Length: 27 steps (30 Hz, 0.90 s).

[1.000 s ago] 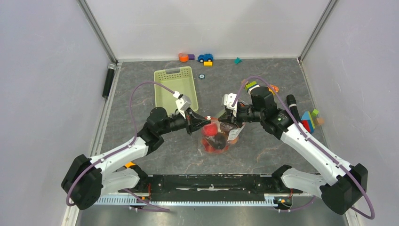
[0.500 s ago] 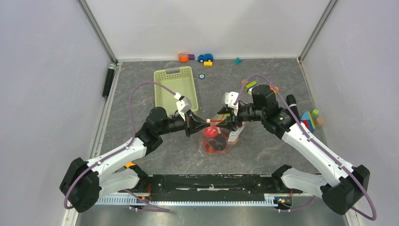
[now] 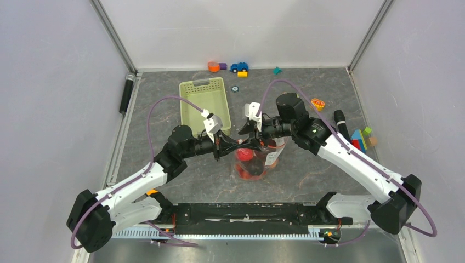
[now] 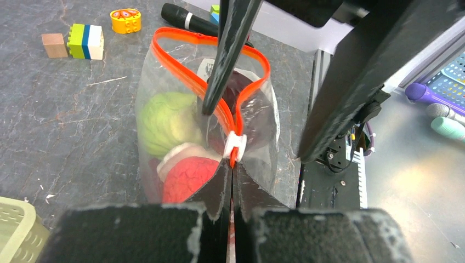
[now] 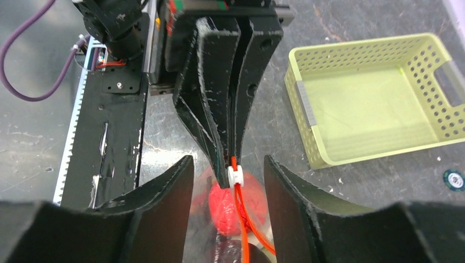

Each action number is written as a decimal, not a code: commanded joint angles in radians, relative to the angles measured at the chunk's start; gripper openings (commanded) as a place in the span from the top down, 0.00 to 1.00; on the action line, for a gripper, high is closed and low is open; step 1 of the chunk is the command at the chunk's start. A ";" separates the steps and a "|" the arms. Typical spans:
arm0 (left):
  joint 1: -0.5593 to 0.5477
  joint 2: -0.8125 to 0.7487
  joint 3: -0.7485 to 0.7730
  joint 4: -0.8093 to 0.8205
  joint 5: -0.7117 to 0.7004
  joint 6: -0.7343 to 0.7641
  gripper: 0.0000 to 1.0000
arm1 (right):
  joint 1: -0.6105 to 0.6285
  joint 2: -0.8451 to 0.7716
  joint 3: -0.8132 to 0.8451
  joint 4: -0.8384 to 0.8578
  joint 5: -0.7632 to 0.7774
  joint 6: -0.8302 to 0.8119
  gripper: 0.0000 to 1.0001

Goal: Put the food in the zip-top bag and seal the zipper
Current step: Zip the zipper food storage bag at the center of the board.

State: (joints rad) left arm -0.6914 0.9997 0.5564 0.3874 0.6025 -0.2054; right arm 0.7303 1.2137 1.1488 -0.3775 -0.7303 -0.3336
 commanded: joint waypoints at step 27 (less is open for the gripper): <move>-0.002 -0.039 0.035 -0.002 -0.062 0.038 0.98 | 0.057 0.063 0.070 -0.118 0.070 -0.040 0.94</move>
State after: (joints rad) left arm -0.6918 0.9874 0.5568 0.3447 0.5766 -0.1993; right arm 0.7670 1.2667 1.1801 -0.4744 -0.6350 -0.3607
